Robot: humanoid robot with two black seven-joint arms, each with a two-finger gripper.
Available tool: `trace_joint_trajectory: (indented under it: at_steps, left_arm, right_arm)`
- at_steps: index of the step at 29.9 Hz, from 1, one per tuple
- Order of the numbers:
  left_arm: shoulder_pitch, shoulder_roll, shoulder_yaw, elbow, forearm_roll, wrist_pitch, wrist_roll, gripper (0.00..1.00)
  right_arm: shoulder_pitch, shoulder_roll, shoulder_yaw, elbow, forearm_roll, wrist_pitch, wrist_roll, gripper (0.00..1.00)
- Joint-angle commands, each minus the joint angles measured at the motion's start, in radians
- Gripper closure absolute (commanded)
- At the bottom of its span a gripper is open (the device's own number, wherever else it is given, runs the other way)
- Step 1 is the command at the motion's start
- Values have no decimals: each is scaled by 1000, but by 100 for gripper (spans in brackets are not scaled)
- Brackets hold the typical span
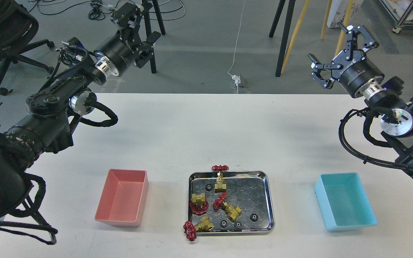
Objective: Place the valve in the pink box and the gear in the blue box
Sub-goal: 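Raise the left arm and swing the left gripper toward the metal tray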
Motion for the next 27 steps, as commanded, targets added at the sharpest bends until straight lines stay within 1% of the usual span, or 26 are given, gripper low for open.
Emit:
trace_joint_trajectory:
  at_steps: [1,4,8,10,12,15,17,19,21,23,25,27]
  left_arm:
    - [1,5,2,1,-4,1,0,13]
    - [-5,5,-1,3,-9,1,0,13]
    - [16,-9,-53,15,-104,1,0,13]
    - [24,-15,-66,-20,-130,1,0,13]
    - [28,-8,-112,-109,-150,1,0,13]
    - [62,20,-230,-297,-152,1,0,13]
    - [79,81,-259,-460,-130,1,0,13]
    - [79,175,-253,-615,-31,1,0,13]
    - [70,290,-191,-757,89,1,0,13]
    - [18,408,-44,-860,172,1,0,14]
    - [-97,500,177,-928,250,1,0,14]
    - [-210,540,386,-974,375,1,0,14]
  right_arm:
    - [7,1,4,-1,0,0,-1,0]
    - [12,3,15,0,5,0,-1,0]
    - [74,-9,102,-4,16,0,-2,0]
    - [131,-26,113,-21,16,0,-2,0]
    - [186,-49,107,-43,16,0,-2,0]
    - [217,-78,107,-47,16,0,-2,0]
    - [216,-97,106,-47,16,0,-2,0]
    - [208,-108,104,-47,16,0,-4,0]
    - [197,-118,107,-43,16,0,-4,0]
    - [188,-124,116,-40,16,0,4,0]
    - [185,-124,122,-38,17,0,7,0]
    - [184,-123,124,-40,17,0,10,0]
